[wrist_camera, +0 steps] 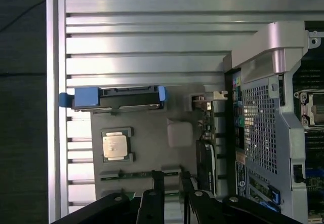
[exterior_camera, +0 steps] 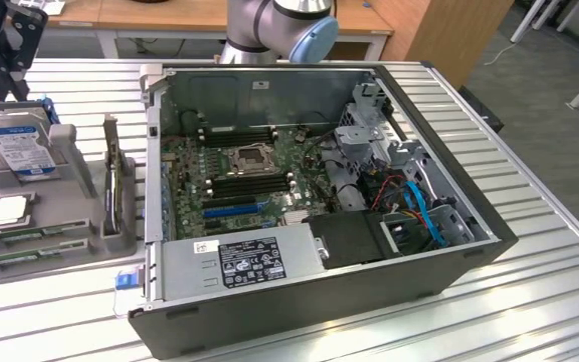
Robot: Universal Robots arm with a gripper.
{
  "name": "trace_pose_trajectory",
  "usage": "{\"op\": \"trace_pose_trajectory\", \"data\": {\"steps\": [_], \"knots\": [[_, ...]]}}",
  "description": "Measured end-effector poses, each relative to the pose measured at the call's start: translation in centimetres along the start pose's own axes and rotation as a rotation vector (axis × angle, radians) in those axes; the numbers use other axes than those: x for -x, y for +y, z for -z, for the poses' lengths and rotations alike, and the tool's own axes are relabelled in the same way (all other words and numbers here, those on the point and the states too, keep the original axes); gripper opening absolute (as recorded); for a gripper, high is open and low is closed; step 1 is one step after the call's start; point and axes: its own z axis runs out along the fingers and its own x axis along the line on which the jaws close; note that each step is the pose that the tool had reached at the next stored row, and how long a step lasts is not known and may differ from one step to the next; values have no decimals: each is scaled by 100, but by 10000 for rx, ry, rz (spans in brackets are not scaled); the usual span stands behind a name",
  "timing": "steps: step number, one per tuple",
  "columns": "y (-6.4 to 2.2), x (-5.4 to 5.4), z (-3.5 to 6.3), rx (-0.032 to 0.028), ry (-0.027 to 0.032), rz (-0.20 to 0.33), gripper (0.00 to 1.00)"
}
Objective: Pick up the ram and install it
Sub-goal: 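Pick up the ram and move it above insertion slot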
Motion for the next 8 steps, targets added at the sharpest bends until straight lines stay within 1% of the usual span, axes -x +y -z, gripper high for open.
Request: {"op": "trace_pose_trajectory", "data": {"steps": [8], "knots": [[0, 0, 0, 29, 74, 1409, 26]]}}
